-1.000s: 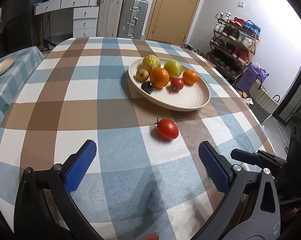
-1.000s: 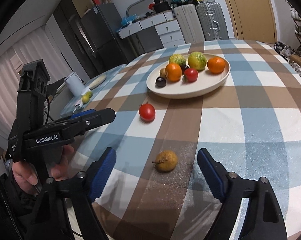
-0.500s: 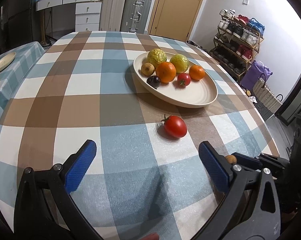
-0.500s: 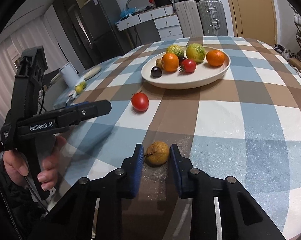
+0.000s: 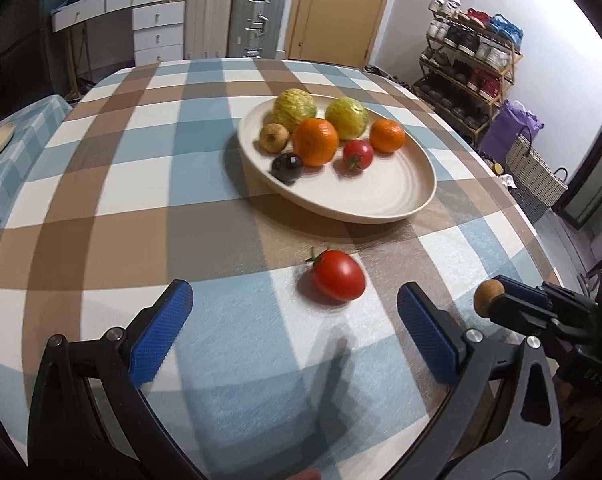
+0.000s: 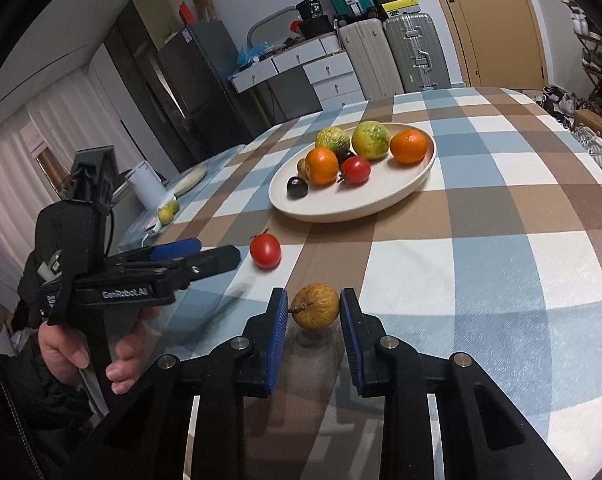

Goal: Organize fruits
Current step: 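Grasp the brown kiwi with the right tool while the left tool grasps the last red tomato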

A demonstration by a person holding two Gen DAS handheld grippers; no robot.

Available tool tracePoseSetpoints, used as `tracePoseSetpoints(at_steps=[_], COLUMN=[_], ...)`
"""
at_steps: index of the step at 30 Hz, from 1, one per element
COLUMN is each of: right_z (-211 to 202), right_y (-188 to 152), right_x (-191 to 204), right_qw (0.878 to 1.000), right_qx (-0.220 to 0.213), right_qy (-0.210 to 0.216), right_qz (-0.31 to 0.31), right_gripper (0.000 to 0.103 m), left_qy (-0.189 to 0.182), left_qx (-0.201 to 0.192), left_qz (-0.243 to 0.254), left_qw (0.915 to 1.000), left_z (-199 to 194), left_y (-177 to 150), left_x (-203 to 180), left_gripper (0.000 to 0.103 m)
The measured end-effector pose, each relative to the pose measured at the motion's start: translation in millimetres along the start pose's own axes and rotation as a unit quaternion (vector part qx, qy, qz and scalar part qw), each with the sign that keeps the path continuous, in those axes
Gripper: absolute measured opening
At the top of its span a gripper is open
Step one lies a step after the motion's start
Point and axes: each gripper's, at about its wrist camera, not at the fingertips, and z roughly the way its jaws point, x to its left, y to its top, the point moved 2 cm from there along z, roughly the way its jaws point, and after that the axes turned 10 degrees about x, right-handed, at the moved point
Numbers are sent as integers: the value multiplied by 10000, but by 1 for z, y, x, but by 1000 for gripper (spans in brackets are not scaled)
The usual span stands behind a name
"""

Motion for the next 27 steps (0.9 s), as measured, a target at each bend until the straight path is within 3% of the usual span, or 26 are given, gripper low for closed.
tracePoseSetpoints(at_steps=[7, 13, 18, 21, 27], right_z=[3, -1, -1, -1, -1], right_y=[6, 9, 10, 10, 11], right_x=[-11, -12, -13, -13, -11], right_qw=[9999, 9998, 9997, 9997, 9998], right_qx=[-15, -75, -89, -86, -76], right_qy=[129, 188, 214, 215, 191], right_qz=[79, 59, 97, 83, 49], right_gripper=[27, 27, 27, 27, 27], left_qy=[-166, -399, -470, -594, -783], left_qx=[133, 216, 273, 317, 282], left_qz=[177, 159, 208, 287, 233], left_qw=[9996, 9988, 9983, 9973, 9963], left_z=[14, 21, 23, 25, 23], left_y=[8, 12, 11, 11, 10], left_x=[-10, -9, -9, -11, -7], left_gripper=[98, 72, 42, 30, 29])
